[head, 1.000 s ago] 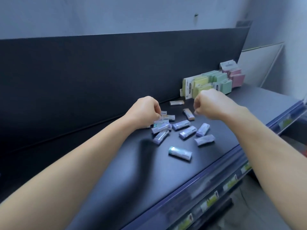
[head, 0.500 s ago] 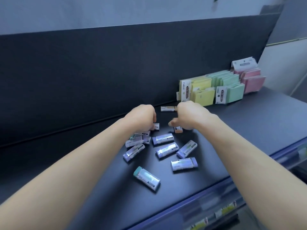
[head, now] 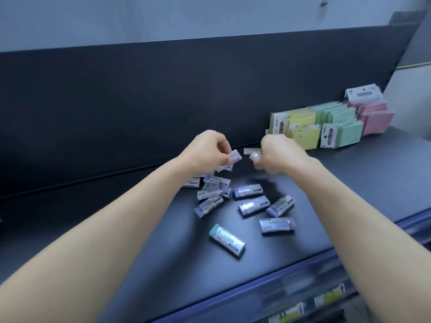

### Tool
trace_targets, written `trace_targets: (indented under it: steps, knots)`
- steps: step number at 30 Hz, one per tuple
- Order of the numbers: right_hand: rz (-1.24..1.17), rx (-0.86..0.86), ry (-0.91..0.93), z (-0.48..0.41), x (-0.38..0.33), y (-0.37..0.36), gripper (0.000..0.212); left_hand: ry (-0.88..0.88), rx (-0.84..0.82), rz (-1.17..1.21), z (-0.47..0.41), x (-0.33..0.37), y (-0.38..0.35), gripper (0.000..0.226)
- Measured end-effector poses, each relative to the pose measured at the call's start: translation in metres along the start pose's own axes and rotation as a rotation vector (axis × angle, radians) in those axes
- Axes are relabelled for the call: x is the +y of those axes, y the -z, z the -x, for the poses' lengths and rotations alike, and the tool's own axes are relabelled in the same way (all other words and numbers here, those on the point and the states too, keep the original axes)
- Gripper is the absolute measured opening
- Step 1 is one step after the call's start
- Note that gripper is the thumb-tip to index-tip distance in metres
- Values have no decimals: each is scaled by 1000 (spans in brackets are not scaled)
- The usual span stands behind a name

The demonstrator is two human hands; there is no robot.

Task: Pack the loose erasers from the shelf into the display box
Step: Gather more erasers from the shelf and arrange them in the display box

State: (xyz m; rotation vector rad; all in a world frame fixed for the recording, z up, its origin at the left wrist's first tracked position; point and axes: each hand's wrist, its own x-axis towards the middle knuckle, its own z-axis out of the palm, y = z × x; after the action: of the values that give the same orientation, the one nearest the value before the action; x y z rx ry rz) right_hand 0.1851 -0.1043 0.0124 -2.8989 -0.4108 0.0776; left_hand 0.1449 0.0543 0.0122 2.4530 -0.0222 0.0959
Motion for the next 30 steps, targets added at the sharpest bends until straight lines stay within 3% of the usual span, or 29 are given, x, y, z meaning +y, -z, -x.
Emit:
trace_targets:
  steps: [3, 9, 16, 24, 30]
  knots:
    - [-23, 25, 34, 10, -25, 7, 28, 28, 13, 91, 22, -8, 23, 8]
    - [-90, 59, 148, 37, -94, 7, 32, 124, 80, 281, 84, -42, 79, 11]
    - [-303, -10, 330, 71, -190, -7, 7, 215, 199, 373, 166, -106, 148, 19]
    - [-522, -78, 530, 107, -303, -28, 21, 327, 379, 463, 252, -179, 202, 15]
    - [-558, -109, 658, 116, -361, -48, 16, 404, 485, 466, 292, -210, 224, 19]
